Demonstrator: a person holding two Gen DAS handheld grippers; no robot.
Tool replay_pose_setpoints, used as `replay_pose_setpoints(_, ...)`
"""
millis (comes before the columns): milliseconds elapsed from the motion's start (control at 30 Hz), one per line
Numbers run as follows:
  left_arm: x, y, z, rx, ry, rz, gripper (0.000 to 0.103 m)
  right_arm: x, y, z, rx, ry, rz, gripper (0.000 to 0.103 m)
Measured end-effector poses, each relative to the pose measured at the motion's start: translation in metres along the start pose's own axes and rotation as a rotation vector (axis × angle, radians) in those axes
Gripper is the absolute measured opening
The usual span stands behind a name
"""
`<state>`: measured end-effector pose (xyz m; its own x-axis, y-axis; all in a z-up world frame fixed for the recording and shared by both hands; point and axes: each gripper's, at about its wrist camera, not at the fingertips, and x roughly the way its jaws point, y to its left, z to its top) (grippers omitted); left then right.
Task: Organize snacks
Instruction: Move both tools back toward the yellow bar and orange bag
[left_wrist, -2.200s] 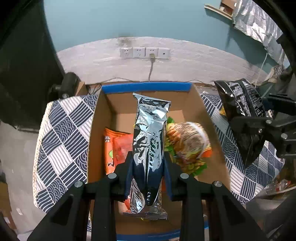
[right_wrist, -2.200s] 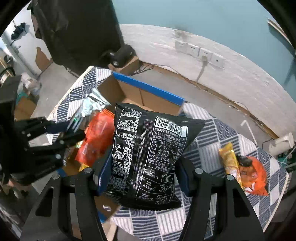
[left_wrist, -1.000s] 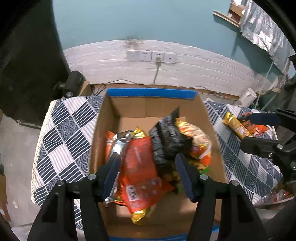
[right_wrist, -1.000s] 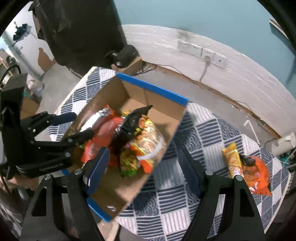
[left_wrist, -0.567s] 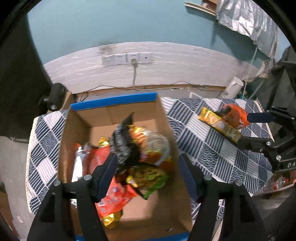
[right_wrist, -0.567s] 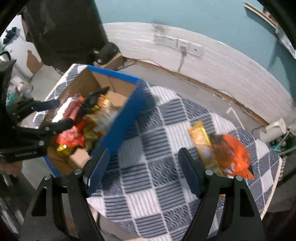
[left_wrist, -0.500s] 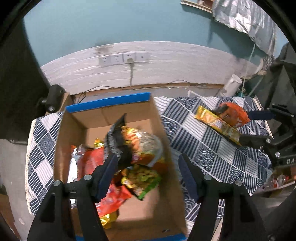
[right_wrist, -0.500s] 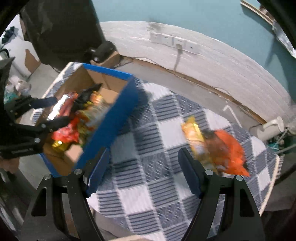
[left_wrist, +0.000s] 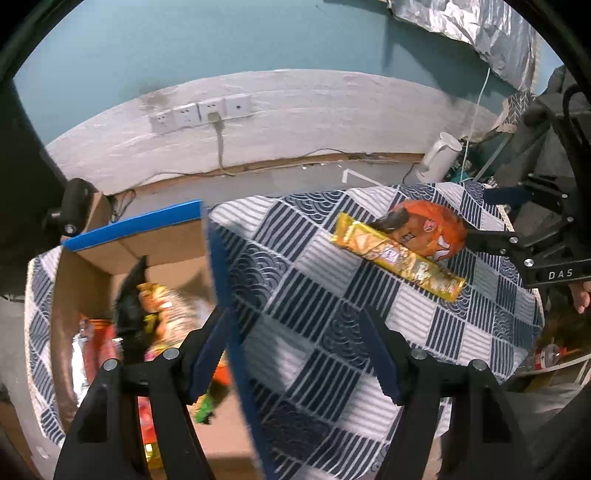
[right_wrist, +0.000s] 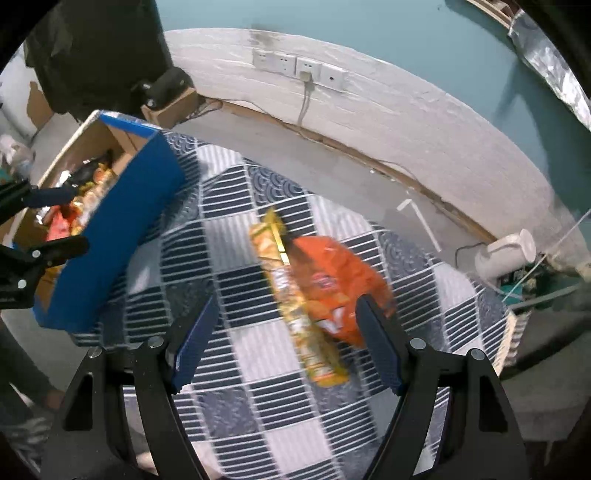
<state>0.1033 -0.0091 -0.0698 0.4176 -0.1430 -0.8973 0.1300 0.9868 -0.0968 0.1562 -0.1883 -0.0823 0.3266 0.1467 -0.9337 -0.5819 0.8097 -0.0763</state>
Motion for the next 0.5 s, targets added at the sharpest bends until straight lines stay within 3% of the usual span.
replay_pose_setpoints(200,0.027,-0.017,0.013,-0.033,0.036,-0.040,0.077,0.020,-0.021,-0.005,-0.085,0.013,-0.014,0.079)
replay_pose_setpoints(500,0.069,-0.027,0.029,-0.052,0.079,-0.043,0.077,0.054,-0.047,-0.009,-0.088,0.063,0.002,0.079)
